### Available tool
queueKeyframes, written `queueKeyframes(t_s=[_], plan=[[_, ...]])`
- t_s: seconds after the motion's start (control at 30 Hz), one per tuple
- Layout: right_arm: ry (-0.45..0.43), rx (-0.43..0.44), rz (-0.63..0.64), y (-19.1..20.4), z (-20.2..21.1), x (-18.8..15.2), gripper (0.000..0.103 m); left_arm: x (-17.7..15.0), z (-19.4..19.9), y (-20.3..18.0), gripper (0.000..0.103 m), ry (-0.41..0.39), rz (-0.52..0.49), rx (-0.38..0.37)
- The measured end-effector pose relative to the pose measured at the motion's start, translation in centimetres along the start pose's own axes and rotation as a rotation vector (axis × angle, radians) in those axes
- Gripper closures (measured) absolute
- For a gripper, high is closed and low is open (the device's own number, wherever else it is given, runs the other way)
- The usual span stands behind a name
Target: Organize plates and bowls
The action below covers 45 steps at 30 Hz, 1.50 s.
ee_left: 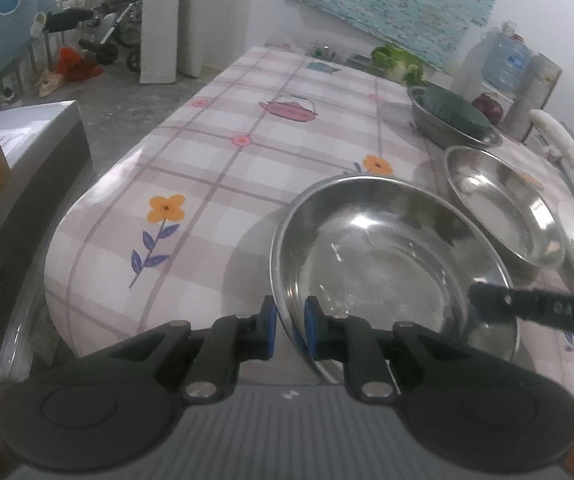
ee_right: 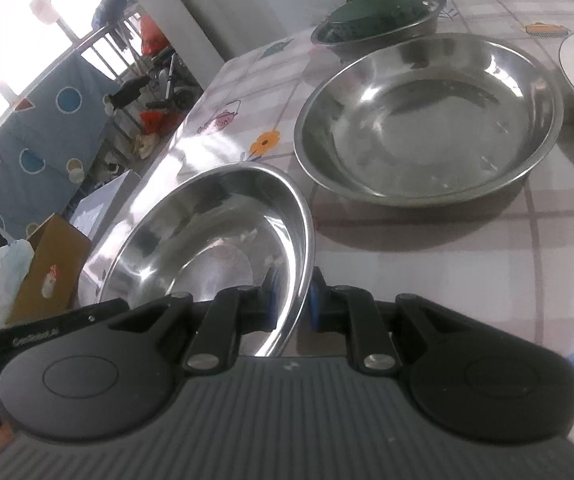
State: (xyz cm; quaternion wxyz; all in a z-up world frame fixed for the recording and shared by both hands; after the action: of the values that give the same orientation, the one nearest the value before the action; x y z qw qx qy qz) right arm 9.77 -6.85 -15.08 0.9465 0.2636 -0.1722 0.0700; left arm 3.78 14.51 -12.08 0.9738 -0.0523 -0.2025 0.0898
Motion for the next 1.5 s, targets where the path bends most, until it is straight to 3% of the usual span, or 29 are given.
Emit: queueKeyframes(t_s=[0.4,0.57,1.27,1.5], plan=[[-0.002,0.051,-0.041,-1.2,1.4,-1.4,0.090,-2.4,0.9,-0.5,0.083,0.022,-0.038,-0.047],[0.001,0.045,-0.038,-1.3,1.1,-1.5,0.088,-1.7,1.1,-0.2,0.069,-0.004,-0.030,-0.035],[-0.003,0.089,-0.068,-1.8,1.0,-1.6,0.088,0.6,-1.8,-0.9,0.068,0.003,-0.065,0.039],[-0.009,0.072,-0.042,-1.5,1.3,-1.7,0.088,0.5,-1.8,-1.5,0.075,0.018,-0.071,0.039]])
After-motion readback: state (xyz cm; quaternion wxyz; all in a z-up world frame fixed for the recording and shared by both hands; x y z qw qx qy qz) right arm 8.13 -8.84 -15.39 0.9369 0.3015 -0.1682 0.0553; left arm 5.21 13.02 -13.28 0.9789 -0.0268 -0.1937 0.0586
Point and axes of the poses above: each gripper's, at about its wrist camera, not at the fingertips, and z roughly against the way its jaws point, y to its left, x to its top, the point moved 7 cm from there along -z, roughly the way its jaws point, and after that the axes turned 15 degrees about y, right-handed, at the moved point
